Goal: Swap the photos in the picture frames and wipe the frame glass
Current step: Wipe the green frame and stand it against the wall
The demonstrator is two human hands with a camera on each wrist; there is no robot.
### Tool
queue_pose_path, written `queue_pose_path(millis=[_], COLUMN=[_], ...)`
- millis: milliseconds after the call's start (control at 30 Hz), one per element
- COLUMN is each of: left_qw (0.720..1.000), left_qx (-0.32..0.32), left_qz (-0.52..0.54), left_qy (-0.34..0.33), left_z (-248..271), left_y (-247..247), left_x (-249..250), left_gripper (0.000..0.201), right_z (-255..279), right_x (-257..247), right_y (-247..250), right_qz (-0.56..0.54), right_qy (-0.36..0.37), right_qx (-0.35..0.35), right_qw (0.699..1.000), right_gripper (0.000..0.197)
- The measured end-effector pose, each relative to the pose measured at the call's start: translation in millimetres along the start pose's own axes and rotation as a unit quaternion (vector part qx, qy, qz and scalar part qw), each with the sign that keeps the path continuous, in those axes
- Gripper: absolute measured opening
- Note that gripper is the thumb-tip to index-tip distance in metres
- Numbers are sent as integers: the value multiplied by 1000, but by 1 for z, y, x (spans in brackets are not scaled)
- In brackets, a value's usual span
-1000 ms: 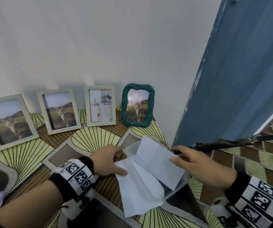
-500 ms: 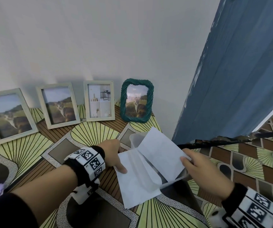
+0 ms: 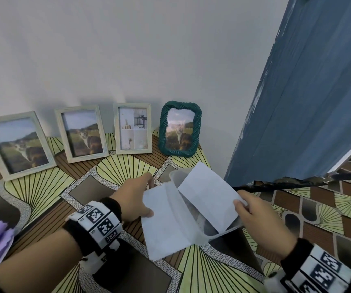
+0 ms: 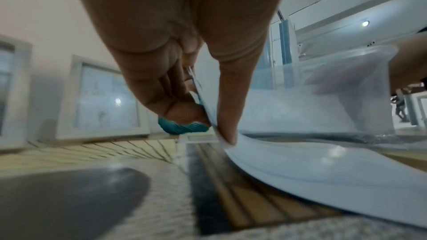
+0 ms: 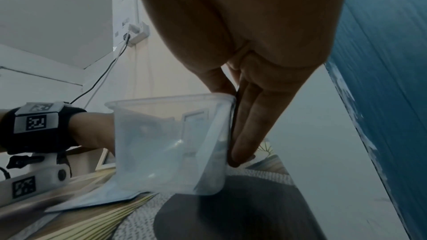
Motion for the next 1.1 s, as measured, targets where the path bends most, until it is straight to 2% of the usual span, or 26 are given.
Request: queue_pose_path(millis=[200, 300, 367, 433, 500, 667, 767, 867, 967, 1033, 1100], left_qw=[993, 990, 985, 979, 973, 953, 942, 935, 934, 937, 941], left_qx=[114, 144, 169, 198, 224, 270, 296, 309, 320, 318, 307], left_qz=[-26, -2, 21, 42, 59, 121, 140, 154, 137, 117, 108], left_qy=[-9, -7, -7, -14, -25, -65, -78, -79, -80, -88, -96], left_z=[37, 57, 71, 85, 96, 119, 130, 138, 144, 147, 148], left_y=[47, 62, 70, 76, 81, 90, 87, 80, 80, 80, 77], left_x=[-28, -43, -52, -56, -57, -52, -45, -41, -39, -34, -31], left_gripper=[58, 61, 61, 61, 61, 61, 59, 58, 57, 56, 56], right_z=[0, 1, 2, 1, 2, 11, 21, 26, 24, 19, 11], right_x=[-22, -28, -34, -40, -51, -104, -143, -172, -189, -194, -190], right_y=[-7, -14, -16, -13, -7, -1, -7, -41, -89, -111, -126], right_qz=[66, 68, 80, 108, 130, 90, -7, -82, -77, -122, -190], right_qy=[22, 15, 17, 19, 37, 149, 211, 225, 212, 193, 144], right_qx=[-3, -43, -58, -39, -3, 77, 108, 63, -12, -63, -105], right_qw=[998, 997, 995, 993, 991, 982, 972, 969, 974, 971, 965], right_gripper=[14, 8, 29, 52, 59, 43, 32, 40, 54, 47, 39])
Point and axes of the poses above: each hand's wrist, its own z-axis away from the middle knuckle, its own y-axis out of the back of the hand, x = y × z, the point moved 9 cm from there along -z, towards the middle knuckle, and after that the axes turned 1 degree about -z, right-handed, at the moved point
